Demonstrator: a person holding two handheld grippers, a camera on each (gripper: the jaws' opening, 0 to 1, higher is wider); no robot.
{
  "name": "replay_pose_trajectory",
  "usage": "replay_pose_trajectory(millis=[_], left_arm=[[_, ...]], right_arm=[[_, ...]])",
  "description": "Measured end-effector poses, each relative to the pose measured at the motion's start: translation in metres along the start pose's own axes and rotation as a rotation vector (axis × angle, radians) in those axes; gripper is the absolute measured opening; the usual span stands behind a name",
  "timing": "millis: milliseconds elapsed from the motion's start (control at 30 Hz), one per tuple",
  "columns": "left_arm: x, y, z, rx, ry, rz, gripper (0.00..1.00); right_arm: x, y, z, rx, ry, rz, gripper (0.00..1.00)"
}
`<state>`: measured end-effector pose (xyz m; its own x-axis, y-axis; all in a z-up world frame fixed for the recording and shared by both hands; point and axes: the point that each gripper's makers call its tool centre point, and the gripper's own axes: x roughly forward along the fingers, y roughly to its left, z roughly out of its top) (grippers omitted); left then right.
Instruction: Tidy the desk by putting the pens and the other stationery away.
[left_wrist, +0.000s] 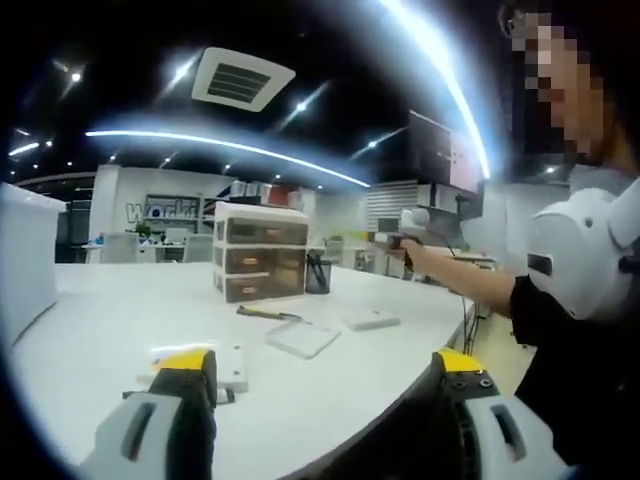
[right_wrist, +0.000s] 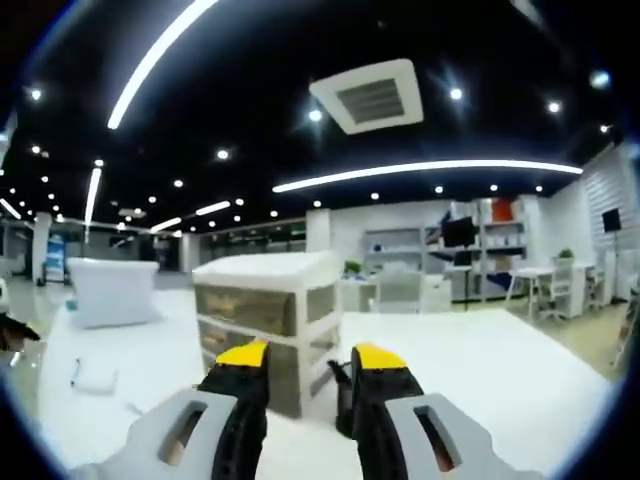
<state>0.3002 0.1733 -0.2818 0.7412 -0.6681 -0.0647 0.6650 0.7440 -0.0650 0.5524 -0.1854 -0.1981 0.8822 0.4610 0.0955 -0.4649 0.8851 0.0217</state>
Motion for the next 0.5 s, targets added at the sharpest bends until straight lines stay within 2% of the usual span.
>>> replay_pose_trajectory(millis=[233, 500], left_arm=[[0.003, 0.002, -0.003, 0.017, 0.014, 0.010, 0.87], [0.005, 0.003, -0.004, 0.019, 0.017, 0.008, 0.87]], right_arm=[[-0.047, 0.019, -0.009, 0.005, -0.002, 0.040, 0.38], [-0.099, 0.066, -0.015, -0.023, -0.002, 0.103, 0.47]])
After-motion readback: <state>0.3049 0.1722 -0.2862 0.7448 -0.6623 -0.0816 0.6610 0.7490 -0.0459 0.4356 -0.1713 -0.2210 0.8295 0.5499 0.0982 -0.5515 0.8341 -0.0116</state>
